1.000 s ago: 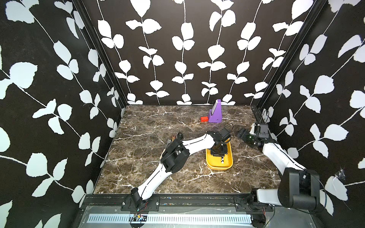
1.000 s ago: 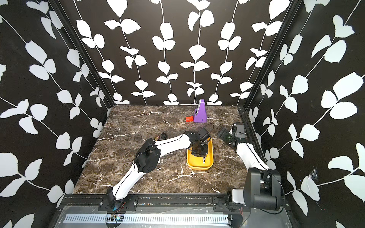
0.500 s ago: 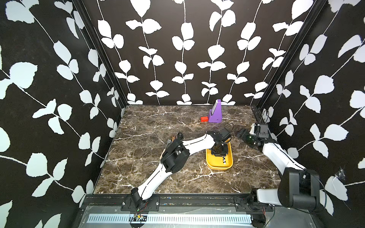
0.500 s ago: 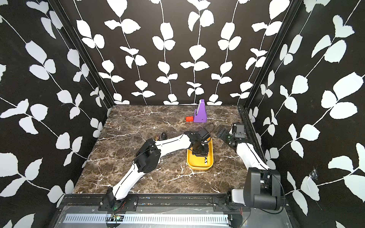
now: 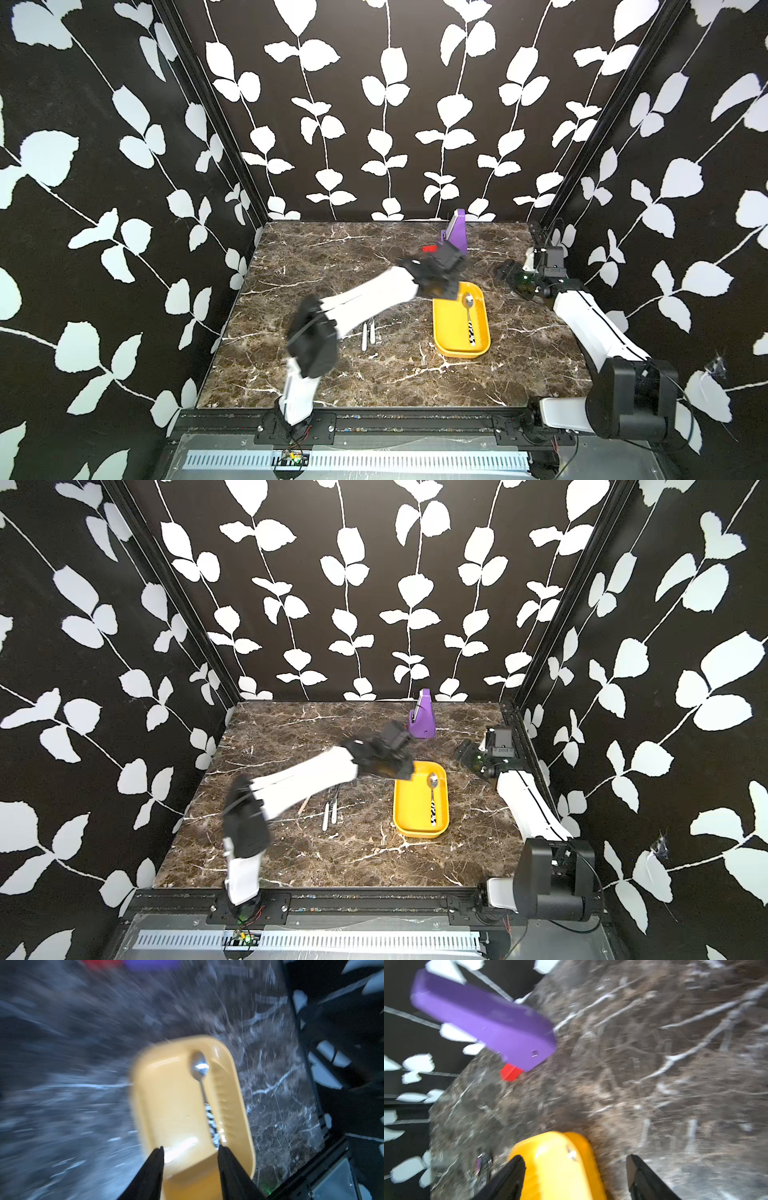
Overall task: Put the spoon into the storage box
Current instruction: Pick up the spoon from the center of the board.
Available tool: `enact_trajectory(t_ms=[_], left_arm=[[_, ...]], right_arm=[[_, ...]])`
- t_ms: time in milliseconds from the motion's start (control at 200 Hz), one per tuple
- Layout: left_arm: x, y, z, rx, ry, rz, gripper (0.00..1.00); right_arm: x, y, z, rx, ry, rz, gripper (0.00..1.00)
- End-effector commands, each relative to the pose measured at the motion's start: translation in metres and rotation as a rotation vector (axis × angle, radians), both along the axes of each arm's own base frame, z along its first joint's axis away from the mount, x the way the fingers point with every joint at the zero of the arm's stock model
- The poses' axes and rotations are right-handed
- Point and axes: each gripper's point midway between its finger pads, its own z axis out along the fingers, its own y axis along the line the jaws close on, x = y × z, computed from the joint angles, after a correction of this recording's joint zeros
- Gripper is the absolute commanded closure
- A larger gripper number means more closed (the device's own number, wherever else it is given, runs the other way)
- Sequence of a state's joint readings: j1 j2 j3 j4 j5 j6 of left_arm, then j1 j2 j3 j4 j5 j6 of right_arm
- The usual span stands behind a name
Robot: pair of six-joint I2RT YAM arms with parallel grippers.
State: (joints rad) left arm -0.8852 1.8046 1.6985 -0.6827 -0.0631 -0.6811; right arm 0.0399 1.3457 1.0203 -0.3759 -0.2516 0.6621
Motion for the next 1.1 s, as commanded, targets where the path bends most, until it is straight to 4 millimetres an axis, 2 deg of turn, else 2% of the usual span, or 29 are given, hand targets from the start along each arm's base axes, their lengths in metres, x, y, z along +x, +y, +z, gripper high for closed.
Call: enact_trajectory(t_ms=[0, 80, 145, 180, 190, 250, 285, 365, 535, 770, 955, 1095], left_arm=[[0.027, 0.107, 0.017, 0.083, -0.079, 0.177, 0.49], [0.031, 0.178, 0.019, 0.117, -0.066, 0.293, 0.45], [0.025, 0.224, 0.019, 0.115, -0.04, 0.369, 0.44], [0.022, 0.247, 0.019, 0.11, -0.024, 0.41, 0.44], [0.02, 0.253, 0.019, 0.109, -0.018, 0.421, 0.44], [0.012, 0.284, 0.018, 0.108, 0.012, 0.477, 0.44], [0.007, 0.297, 0.02, 0.108, 0.019, 0.498, 0.44], [-0.005, 0.321, 0.027, 0.136, 0.019, 0.54, 0.44], [-0.024, 0.351, 0.036, 0.225, -0.003, 0.594, 0.43], [-0.039, 0.382, 0.024, 0.312, -0.007, 0.687, 0.4], [-0.038, 0.361, -0.02, 0.204, 0.096, 0.648, 0.4], [-0.04, 0.358, -0.037, 0.19, 0.109, 0.643, 0.4]], right_arm=[[0.003, 0.041, 0.027, -0.024, 0.007, 0.094, 0.25], [0.003, 0.082, 0.031, -0.026, 0.023, 0.179, 0.27], [0.001, 0.118, 0.03, -0.024, 0.038, 0.25, 0.29], [-0.004, 0.139, 0.021, -0.026, 0.063, 0.291, 0.29], [-0.001, 0.146, 0.028, -0.022, 0.049, 0.3, 0.29], [-0.006, 0.18, 0.026, -0.031, 0.061, 0.365, 0.3], [-0.01, 0.203, 0.013, -0.048, 0.092, 0.411, 0.31], [-0.021, 0.247, 0.003, -0.076, 0.122, 0.506, 0.33], [-0.045, 0.321, -0.015, -0.141, 0.16, 0.664, 0.34], [-0.072, 0.399, -0.046, -0.174, 0.22, 0.805, 0.37], [-0.076, 0.426, -0.067, -0.209, 0.247, 0.859, 0.41], [-0.082, 0.435, -0.083, -0.249, 0.285, 0.883, 0.43]])
